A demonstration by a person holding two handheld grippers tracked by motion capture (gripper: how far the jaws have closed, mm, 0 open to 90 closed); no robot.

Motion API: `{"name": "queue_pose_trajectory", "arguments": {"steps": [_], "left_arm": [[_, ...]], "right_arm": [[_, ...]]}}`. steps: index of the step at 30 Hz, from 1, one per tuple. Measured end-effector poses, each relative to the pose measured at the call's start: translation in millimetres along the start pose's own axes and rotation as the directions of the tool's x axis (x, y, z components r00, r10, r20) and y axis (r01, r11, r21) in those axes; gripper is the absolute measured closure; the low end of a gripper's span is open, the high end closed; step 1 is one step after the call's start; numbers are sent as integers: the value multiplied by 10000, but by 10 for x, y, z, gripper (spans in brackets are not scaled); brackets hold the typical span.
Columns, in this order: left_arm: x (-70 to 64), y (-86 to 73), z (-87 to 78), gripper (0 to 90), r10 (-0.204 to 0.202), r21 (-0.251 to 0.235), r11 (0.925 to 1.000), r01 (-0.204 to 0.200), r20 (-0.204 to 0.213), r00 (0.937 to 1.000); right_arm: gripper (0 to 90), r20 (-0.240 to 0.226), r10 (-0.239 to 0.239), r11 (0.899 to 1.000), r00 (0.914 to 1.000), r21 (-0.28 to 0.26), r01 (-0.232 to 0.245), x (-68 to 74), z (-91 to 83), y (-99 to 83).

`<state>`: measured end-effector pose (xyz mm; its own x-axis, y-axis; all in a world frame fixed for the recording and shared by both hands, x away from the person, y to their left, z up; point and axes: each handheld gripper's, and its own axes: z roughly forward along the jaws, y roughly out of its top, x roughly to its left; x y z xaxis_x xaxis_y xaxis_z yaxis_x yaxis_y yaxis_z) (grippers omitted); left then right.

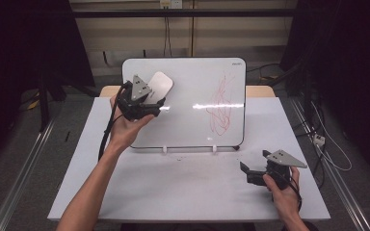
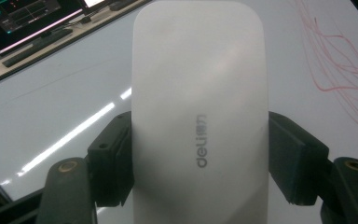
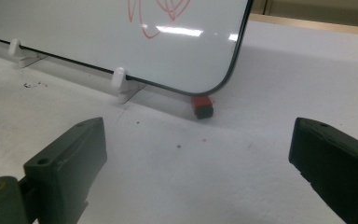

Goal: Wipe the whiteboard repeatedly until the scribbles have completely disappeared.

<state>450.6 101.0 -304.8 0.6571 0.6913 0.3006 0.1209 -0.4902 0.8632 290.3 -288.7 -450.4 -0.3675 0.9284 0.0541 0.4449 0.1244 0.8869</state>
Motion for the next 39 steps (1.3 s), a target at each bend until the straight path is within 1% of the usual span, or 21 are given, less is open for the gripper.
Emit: {"name": "queue_pose_trajectory", "arguments": {"steps": [2,4,7,10,13,14,15,21,26,31,33,36,39], "left_arm": [[-33,31,24,312,43,-56,10000,-43,42,10000],[-70,66,51,312,235,30,9997,-236,92,9997],[-136,119,88,312,391,-20,9992,-391,165,9991],[-209,173,136,312,432,-121,9990,-429,252,9987],[-278,241,187,312,731,-60,9973,-730,278,9969],[-278,241,187,312,731,-60,9973,-730,278,9969],[-313,286,233,312,715,-131,9974,-711,344,9968],[-408,411,353,312,942,-212,9954,-934,394,9948],[-478,459,418,312,1126,-338,9932,-1116,280,9933],[-536,474,481,312,1521,-500,9872,-1518,37,9884],[-555,481,511,312,1578,-568,9858,-1581,-90,9874],[-585,492,561,312,1625,-656,9844,-1633,-170,9866],[-619,496,615,312,1550,-816,9843,-1565,-241,9876]], "right_arm": [[45,-88,32,10000,10000,-32,-33,8,-6,1],[45,-102,16,10000,9999,-13,-16,7,1,0],[45,-88,-4,10000,10000,-36,4,6,8,7],[45,-117,-70,10000,9999,-4,70,14,10,4],[45,-118,-89,10000,9999,-35,88,13,-6,-3],[45,-108,-78,10000,9999,-37,78,11,-14,-5],[45,-90,-59,10000,9999,-66,58,7,-20,-5],[44,-99,-60,10000,9999,-58,59,6,-21,-6],[44,-124,-54,10000,9999,-77,53,11,-25,-6],[44,-111,-48,10000,9999,-74,48,5,-24,-9],[44,-102,-55,10000,9999,-66,54,7,-25,-8],[44,-125,-63,10000,9999,-65,62,8,-17,-8],[44,-123,-60,9999,9999,-84,59,13,-20,-7]]}}
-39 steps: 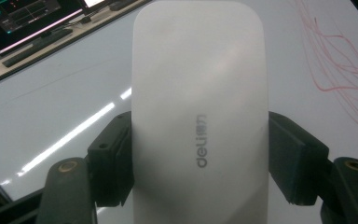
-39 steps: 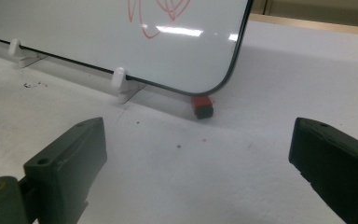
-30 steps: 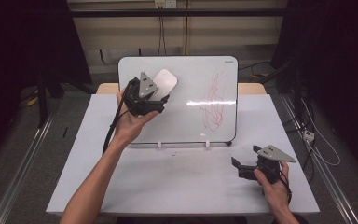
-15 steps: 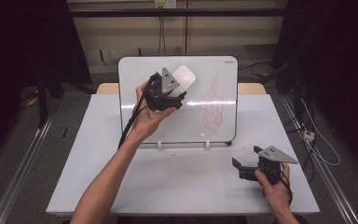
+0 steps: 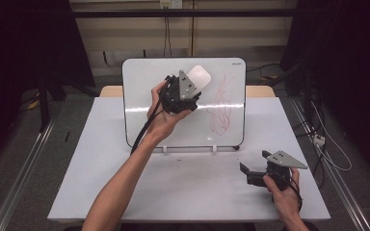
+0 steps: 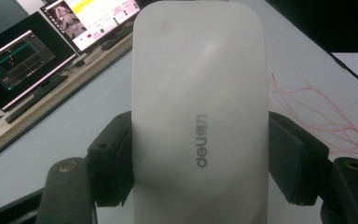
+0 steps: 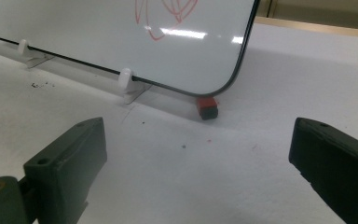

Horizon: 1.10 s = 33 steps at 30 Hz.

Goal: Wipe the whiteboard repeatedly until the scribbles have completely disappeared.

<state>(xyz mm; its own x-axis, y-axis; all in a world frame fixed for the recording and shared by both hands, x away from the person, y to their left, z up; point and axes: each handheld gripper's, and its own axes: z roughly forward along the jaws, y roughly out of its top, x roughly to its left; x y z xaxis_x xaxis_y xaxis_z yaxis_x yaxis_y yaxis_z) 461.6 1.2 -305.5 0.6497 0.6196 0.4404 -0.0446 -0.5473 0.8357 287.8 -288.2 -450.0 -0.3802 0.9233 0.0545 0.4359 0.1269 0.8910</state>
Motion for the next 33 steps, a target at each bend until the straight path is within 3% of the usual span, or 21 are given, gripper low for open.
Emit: {"name": "queue_pose_trajectory", "arguments": {"steps": [11,18,25,29,31,33], "left_arm": [[-50,60,135,312,70,16,10000,-70,54,10000],[-111,175,267,312,489,141,9987,-492,210,9986],[-105,269,407,312,520,473,9975,-517,-47,9986],[-153,308,484,312,802,661,9947,-791,-140,9967],[-183,321,522,312,1081,757,9916,-1046,-426,9932],[-199,317,571,312,1051,844,9912,-1019,-346,9939]], "right_arm": [[44,1,7,10000,10000,25,-7,-3,0,-2],[44,-31,5,10000,10000,26,-5,-3,4,-2],[44,-21,65,10000,10000,33,-65,-17,-3,-10],[44,-54,75,10000,10000,35,-74,-19,-7,-13],[44,-14,55,10000,10000,19,-55,-27,-7,-15],[44,-23,81,10000,10000,19,-81,-29,-10,-17]]}}
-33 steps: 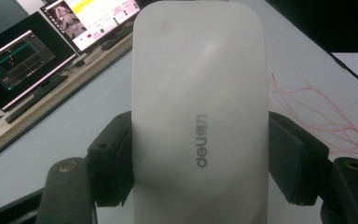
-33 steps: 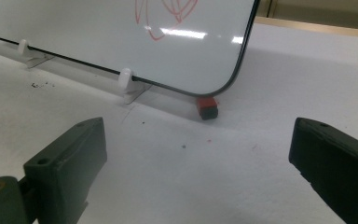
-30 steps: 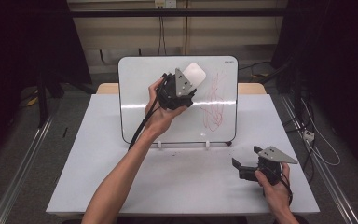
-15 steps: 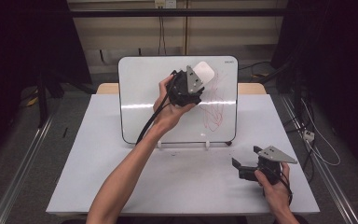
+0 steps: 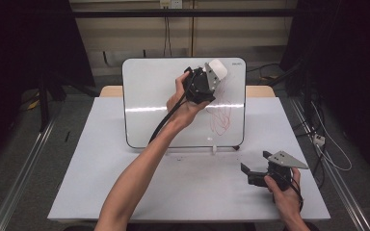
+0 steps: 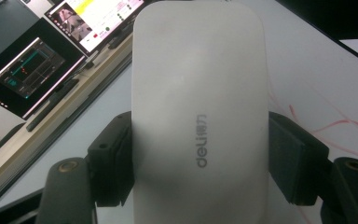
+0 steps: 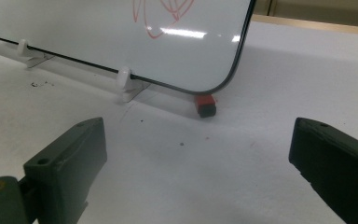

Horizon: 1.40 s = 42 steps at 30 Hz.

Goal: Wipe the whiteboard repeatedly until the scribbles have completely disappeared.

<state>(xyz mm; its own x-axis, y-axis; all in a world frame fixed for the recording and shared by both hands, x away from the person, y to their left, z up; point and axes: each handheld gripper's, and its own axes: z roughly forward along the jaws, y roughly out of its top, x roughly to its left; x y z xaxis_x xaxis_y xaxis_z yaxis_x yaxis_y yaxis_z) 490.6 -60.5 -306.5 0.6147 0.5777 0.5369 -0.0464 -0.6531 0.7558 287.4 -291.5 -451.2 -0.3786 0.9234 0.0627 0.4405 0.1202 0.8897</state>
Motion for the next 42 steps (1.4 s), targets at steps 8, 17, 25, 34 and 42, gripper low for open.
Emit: {"name": "queue_pose_trajectory", "arguments": {"steps": [8,17,25,34,42], "left_arm": [[-86,-12,128,312,285,266,9993,-275,-393,9988],[-80,-32,133,312,229,173,9996,-224,-319,9992],[-139,-44,136,312,356,267,9990,-349,-260,9990],[-369,-177,105,311,568,200,9982,-568,-18,9984],[-422,-204,83,311,582,233,9980,-586,138,9982]], "right_arm": [[44,-34,58,10000,10000,13,-58,-4,-7,-6],[44,-38,42,10000,10000,36,-42,-2,1,-6],[44,-25,22,10000,10000,49,-22,4,9,-4],[44,-27,20,10000,10000,53,-20,4,-2,-6],[44,-18,-51,10000,10000,42,51,17,12,3]]}}
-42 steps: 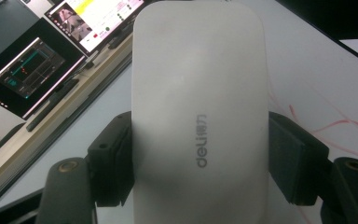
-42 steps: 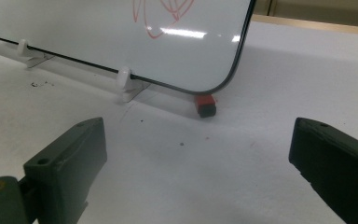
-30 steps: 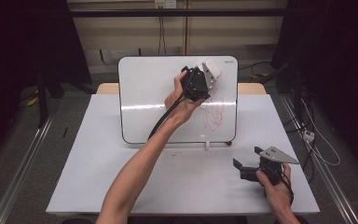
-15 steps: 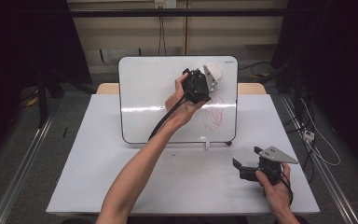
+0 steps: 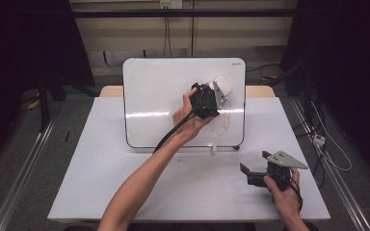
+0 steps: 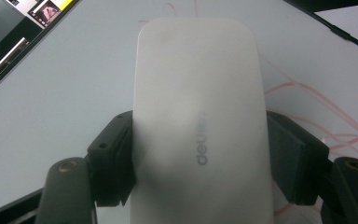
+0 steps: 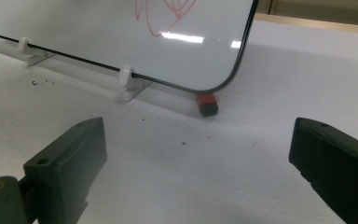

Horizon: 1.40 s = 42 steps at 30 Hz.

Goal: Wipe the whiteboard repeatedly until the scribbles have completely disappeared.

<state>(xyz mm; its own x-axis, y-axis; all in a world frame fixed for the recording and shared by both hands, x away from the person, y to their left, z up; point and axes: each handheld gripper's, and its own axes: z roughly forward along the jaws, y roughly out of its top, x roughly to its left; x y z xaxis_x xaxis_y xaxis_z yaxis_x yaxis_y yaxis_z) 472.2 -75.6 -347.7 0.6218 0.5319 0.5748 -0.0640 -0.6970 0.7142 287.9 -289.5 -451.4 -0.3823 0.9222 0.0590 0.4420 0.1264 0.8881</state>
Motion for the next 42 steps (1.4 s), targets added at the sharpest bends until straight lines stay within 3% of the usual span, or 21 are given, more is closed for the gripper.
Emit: {"name": "queue_pose_trajectory", "arguments": {"steps": [10,22,27,30,40,42], "left_arm": [[97,121,44,311,-164,-36,9999,164,-33,9999],[333,350,134,310,-387,1,9992,387,-242,9990],[345,401,161,310,-440,36,9990,442,-328,9985],[292,395,163,310,-333,86,9994,338,-558,9979],[7,345,177,311,427,283,9987,-418,-304,9986],[-50,300,165,312,346,268,9991,-340,-194,9992]], "right_arm": [[44,-8,56,10000,10000,9,-56,-16,1,-6],[44,-26,95,10000,10000,-11,-95,-31,-11,-13],[44,-32,133,9999,9999,3,-133,-37,-10,-16],[44,-42,163,9999,9999,7,-163,-36,-7,-15],[44,-62,106,9999,9999,-20,-106,-19,-6,-9],[44,-57,99,9999,9999,-38,-99,-19,-11,-10]]}}
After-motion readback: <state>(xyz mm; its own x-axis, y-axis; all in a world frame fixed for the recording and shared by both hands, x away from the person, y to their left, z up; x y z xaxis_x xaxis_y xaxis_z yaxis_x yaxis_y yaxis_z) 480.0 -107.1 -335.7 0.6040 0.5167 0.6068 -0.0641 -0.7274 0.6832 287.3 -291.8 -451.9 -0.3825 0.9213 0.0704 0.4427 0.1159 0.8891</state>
